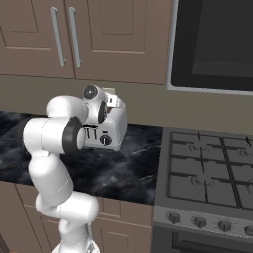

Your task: Start the toaster. Once the lever pops up, take the bread to the plate on the dining counter.

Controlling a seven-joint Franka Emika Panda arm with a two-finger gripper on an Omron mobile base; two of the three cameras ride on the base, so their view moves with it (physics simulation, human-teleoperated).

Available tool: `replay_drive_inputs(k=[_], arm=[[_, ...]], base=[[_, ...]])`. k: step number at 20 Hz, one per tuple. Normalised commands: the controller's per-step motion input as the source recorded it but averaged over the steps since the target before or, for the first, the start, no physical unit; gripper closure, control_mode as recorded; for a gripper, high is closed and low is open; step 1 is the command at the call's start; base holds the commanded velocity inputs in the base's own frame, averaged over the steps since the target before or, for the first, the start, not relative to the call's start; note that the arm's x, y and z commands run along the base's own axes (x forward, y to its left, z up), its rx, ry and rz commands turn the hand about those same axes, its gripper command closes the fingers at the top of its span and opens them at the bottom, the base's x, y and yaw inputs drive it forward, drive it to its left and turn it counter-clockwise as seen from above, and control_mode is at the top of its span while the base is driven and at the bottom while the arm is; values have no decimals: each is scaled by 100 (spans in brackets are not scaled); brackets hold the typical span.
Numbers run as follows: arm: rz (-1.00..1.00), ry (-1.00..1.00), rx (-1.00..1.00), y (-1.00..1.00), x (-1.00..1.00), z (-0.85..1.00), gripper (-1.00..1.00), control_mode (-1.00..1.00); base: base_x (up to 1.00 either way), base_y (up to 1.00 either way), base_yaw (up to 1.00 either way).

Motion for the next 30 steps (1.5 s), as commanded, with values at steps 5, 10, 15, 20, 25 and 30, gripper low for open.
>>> replay_drive_inputs(k=[5,10,15,20,25,30], arm=[[0,0,0,0,-7,9,100,-100],[0,-3,0,0,0,0,100,-100],[0,-15,0,0,-5,0,100,-100],[0,-27,0,0,-26,0,100,-100],[0,-26,0,0,-44,4,100,-100],[0,-21,0,0,-56,22,100,-100]], base=[[0,0,0],[0,0,0],[0,0,0],[0,0,0],[0,0,0],[0,0,0]])
